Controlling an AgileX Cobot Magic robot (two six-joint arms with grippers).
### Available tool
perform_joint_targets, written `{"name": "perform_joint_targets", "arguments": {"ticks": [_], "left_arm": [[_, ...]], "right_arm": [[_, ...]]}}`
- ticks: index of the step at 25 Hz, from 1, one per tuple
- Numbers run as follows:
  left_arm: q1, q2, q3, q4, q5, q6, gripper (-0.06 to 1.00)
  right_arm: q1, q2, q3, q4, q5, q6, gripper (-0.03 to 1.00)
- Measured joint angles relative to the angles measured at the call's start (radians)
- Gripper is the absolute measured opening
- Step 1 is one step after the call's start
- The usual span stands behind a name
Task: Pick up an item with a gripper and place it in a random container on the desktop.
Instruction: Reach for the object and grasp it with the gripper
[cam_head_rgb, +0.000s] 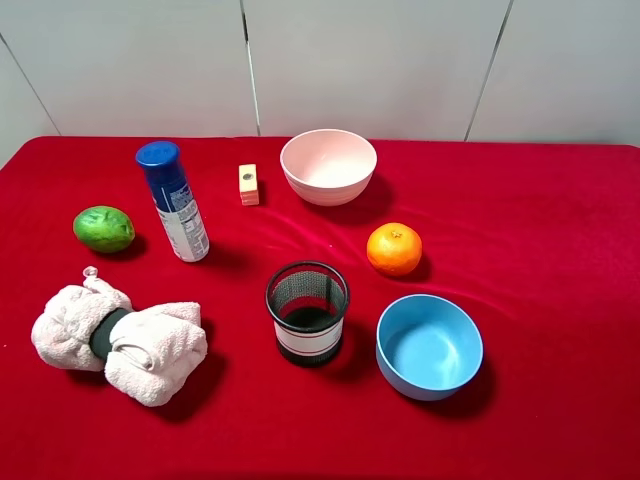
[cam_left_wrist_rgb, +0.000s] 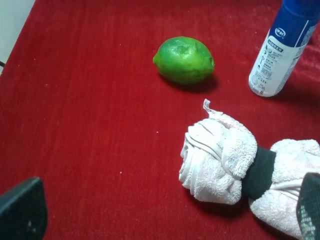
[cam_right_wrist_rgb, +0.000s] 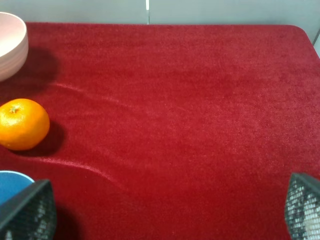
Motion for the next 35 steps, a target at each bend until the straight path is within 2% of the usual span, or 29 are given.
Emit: {"name": "perform_joint_targets", "arguments": {"ticks": [25, 28, 35], "left_arm": [[0.0, 0.0, 0.0, 0.0, 0.0, 0.0, 0.99], [0.0, 0.0, 0.0, 0.0, 0.0, 0.0, 0.99], [0.0, 0.0, 0.0, 0.0, 0.0, 0.0, 0.99]], "right_arm": [[0.0, 0.001, -0.003, 0.005, 0.0, 0.0, 0.69], [0.0, 0.055, -0.038, 0.0, -0.021, -0.009, 0.69], [0.0, 0.334, -0.17, 0.03, -0.026, -0.099, 0.69]]}}
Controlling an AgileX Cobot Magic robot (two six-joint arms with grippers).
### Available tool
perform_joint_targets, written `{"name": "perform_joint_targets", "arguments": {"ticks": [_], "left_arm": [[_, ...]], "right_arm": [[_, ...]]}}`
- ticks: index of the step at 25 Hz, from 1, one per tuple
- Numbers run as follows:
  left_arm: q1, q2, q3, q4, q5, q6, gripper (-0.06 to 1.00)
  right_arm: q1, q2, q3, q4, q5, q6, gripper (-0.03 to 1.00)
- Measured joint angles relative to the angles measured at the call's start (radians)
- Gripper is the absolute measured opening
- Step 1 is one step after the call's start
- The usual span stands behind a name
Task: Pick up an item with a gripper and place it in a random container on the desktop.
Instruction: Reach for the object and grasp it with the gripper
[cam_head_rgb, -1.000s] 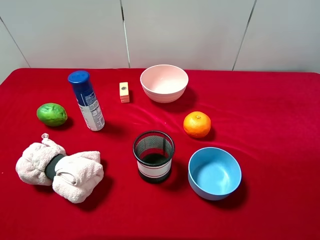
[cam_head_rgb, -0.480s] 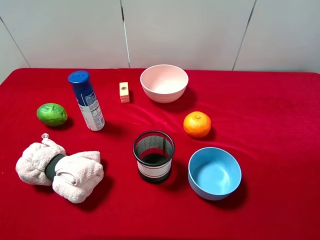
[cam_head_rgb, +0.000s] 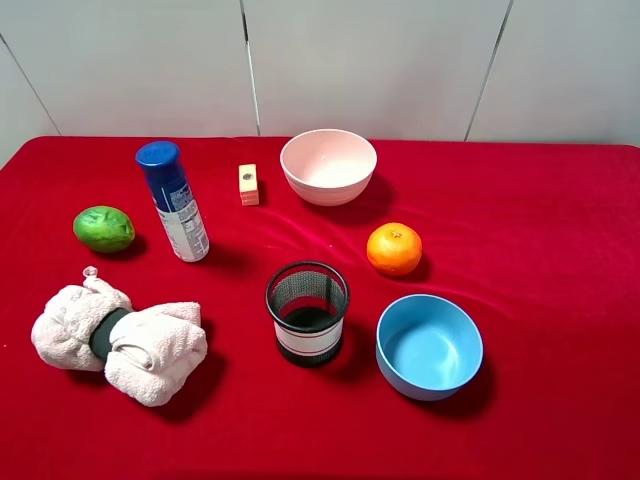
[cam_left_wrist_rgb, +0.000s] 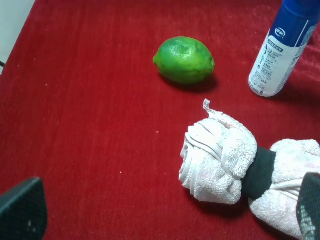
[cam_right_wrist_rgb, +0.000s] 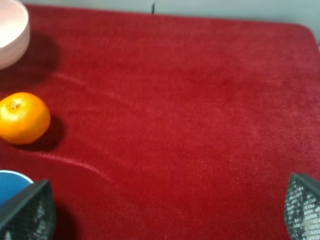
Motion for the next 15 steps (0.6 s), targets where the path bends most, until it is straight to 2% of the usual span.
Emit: {"name": "perform_joint_targets", "arguments": {"ticks": [7, 15], "left_arm": [[0.0, 0.0, 0.0, 0.0, 0.0, 0.0, 0.99], [0.0, 0.0, 0.0, 0.0, 0.0, 0.0, 0.99]], "right_arm": [[0.004, 0.189, -0.099, 0.07, 0.002, -0.064, 0.69], [0.13, 0.408, -0.22, 0.078, 0.001, -0.079, 0.69]]}}
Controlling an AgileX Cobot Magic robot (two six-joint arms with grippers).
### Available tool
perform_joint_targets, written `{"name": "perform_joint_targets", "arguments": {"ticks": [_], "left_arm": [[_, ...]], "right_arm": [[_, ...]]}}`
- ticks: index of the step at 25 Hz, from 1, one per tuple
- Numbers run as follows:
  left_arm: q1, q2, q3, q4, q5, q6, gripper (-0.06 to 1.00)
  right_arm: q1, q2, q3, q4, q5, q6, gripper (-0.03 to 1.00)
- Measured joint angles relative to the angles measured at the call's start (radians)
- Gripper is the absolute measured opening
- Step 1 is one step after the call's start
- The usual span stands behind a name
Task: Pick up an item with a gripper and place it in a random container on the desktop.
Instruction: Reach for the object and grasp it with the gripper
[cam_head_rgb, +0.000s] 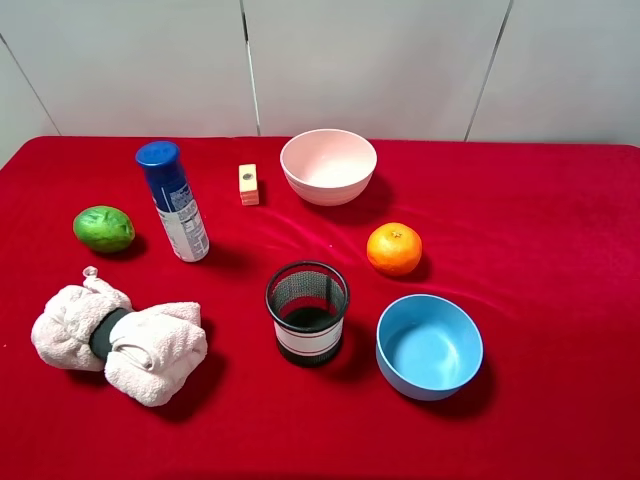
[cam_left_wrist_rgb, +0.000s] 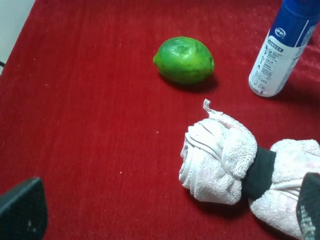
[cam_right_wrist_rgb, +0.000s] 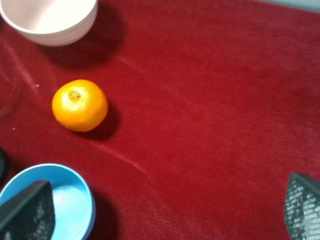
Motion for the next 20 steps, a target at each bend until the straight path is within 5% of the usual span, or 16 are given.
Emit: {"name": "perform_joint_targets", "arguments": {"ticks": [20], "left_arm": [[0.0, 0.0, 0.0, 0.0, 0.0, 0.0, 0.99]], "right_arm": [[0.39, 0.591, -0.268, -0.181, -0.085, 0.012, 0.69]]}}
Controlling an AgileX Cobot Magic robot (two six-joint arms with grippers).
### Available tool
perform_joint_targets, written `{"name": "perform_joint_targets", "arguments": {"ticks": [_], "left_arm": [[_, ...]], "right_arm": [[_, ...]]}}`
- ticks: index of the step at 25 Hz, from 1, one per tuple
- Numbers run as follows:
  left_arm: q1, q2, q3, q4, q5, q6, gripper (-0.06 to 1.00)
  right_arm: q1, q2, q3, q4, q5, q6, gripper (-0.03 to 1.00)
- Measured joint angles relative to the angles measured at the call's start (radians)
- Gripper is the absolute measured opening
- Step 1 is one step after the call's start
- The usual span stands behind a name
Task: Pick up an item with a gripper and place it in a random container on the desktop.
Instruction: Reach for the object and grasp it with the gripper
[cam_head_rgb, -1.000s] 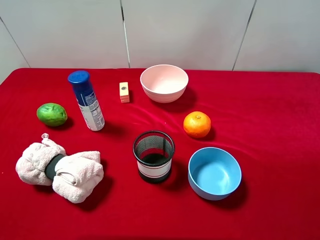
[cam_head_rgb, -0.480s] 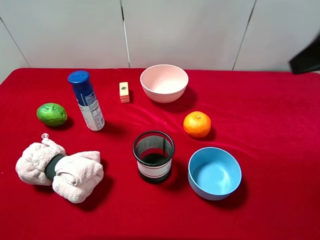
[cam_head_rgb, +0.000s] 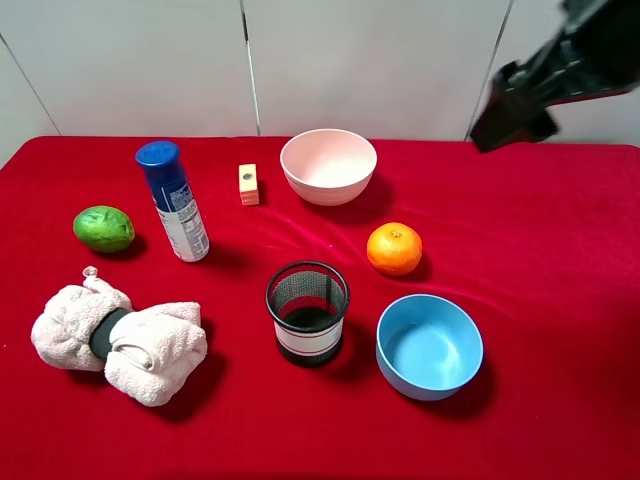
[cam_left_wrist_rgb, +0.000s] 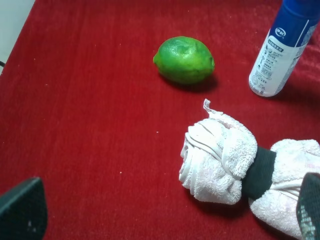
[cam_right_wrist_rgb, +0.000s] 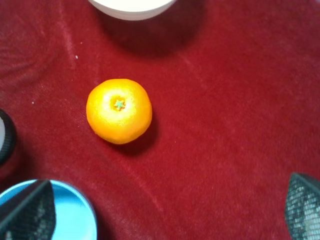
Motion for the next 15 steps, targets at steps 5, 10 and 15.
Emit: {"name": "perform_joint_targets", "arguments": {"ticks": [5, 10, 15], "left_arm": [[0.0, 0.0, 0.0, 0.0, 0.0, 0.0, 0.99], [0.0, 0.0, 0.0, 0.0, 0.0, 0.0, 0.99], [0.0, 0.0, 0.0, 0.0, 0.0, 0.0, 0.99]], "right_arm": [[0.064, 0.11, -0.052, -0.035, -0.022, 0.009, 0.69], [0.08, 0.203, -0.088, -0.029, -0.039, 0.012, 0.69], [0.08, 0.285, -0.098, -0.012, -0.056, 0.012, 0.69]]}}
